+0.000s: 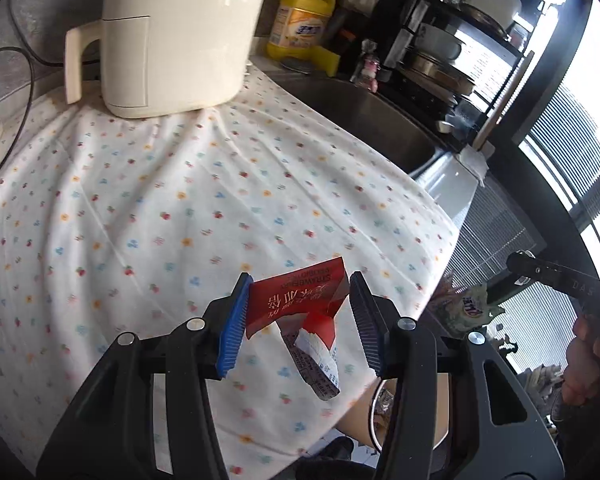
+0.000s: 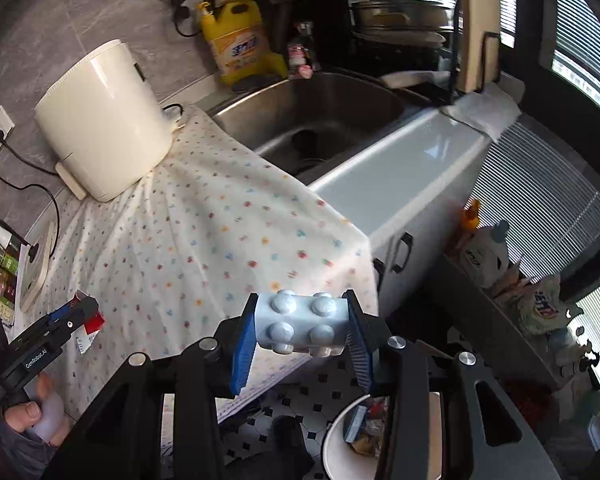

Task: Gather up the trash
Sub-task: 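Carry the red carton and white brick down over the white bin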

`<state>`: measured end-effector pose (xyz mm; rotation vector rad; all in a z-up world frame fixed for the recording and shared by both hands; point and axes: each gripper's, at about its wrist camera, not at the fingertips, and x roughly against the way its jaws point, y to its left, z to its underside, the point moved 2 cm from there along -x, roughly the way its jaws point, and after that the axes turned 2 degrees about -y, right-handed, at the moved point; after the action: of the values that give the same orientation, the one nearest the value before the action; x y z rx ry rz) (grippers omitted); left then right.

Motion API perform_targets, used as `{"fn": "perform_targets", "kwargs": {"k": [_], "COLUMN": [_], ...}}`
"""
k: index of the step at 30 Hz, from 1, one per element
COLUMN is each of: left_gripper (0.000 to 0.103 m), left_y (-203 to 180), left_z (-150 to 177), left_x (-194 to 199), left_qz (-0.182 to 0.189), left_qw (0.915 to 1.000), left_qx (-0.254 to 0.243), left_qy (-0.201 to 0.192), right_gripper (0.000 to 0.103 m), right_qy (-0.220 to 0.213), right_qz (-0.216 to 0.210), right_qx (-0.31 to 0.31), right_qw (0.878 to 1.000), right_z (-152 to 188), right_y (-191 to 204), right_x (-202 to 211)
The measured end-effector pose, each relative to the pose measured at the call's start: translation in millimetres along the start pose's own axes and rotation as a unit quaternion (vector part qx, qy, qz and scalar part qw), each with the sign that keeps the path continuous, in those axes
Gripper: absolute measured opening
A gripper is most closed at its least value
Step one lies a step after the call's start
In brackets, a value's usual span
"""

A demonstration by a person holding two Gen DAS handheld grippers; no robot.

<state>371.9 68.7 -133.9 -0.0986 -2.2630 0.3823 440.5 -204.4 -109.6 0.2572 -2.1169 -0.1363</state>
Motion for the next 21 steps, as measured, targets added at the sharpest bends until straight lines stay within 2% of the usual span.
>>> {"fn": "perform_targets", "kwargs": {"k": [9,18,20,21], "left_gripper": [0.050,0.050,0.050,0.050], "left_y": [-68.8,-109.2,-116.7,-120.5], "left_z": [24.5,44.4,49.8,52.5], "left_x": [-17.5,-22.0,-22.2,-22.4], "left_qz": [0.022,0.017,0.016,0.015], "left_qw": [0.9987,0.9973,0.9969,0.9968], "left_qx": [-0.036,-0.055,-0.057,-0.059], "left_qy": [0.029,0.047,0.051,0.053], "right_gripper": [0.041,0.043,0.052,0.061], "right_qy": [0.036,0.079,0.088,0.091], "right_qz": [0.018,0.022,0.028,0.030], "right_qx": [-0.054,-0.082,-0.085,-0.087], "right_qw": [0.998,0.993,0.992,0.992], "right_z": [47.7,91.1,98.4,101.5], "right_y": [-80.6,-126.3,-135.2,-139.9], "right_x": [9.4,-2.4,-5.6,-6.4]}}
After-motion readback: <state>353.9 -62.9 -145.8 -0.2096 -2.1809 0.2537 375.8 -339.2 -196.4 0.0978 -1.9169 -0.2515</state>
